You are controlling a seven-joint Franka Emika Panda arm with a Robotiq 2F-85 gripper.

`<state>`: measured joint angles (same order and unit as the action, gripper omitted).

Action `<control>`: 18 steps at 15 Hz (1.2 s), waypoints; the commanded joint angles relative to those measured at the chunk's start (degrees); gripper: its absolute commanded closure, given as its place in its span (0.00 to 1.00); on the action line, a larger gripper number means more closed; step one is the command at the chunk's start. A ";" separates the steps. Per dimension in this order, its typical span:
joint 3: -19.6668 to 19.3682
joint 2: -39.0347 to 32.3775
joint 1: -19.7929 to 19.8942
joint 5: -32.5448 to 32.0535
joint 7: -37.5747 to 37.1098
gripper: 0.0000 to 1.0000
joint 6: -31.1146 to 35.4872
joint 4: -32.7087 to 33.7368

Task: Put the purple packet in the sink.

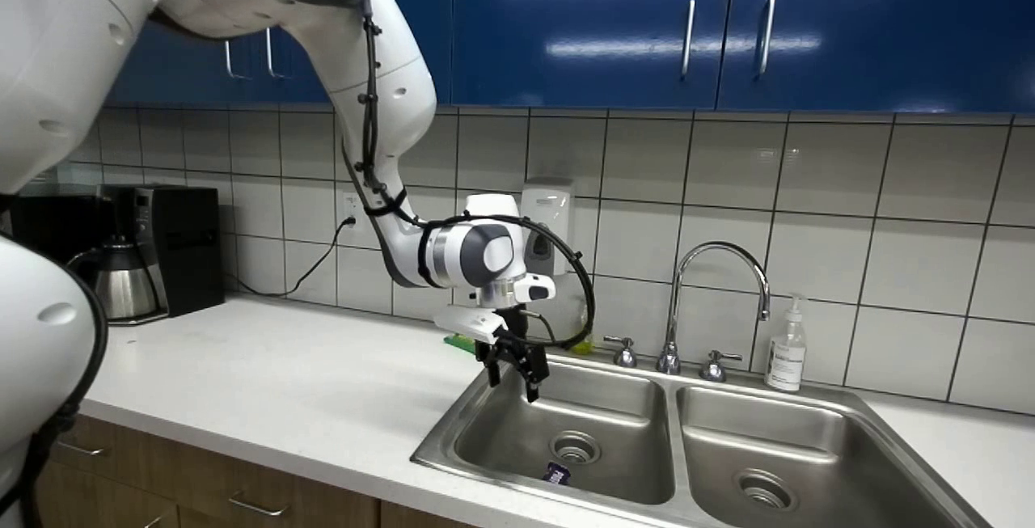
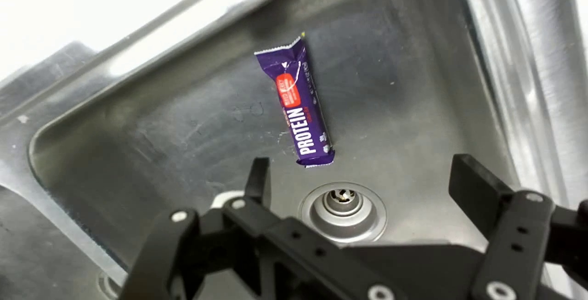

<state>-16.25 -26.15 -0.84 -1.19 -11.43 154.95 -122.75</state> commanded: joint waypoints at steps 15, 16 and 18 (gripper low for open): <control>5.06 35.55 6.07 -5.12 9.77 0.00 -18.11 -24.78; 5.06 36.92 6.29 -5.17 9.87 0.00 -18.55 -25.54; 5.09 38.11 6.39 -5.19 9.95 0.00 -18.67 -26.33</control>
<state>-13.31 12.06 3.43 -7.05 -1.98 136.31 -149.12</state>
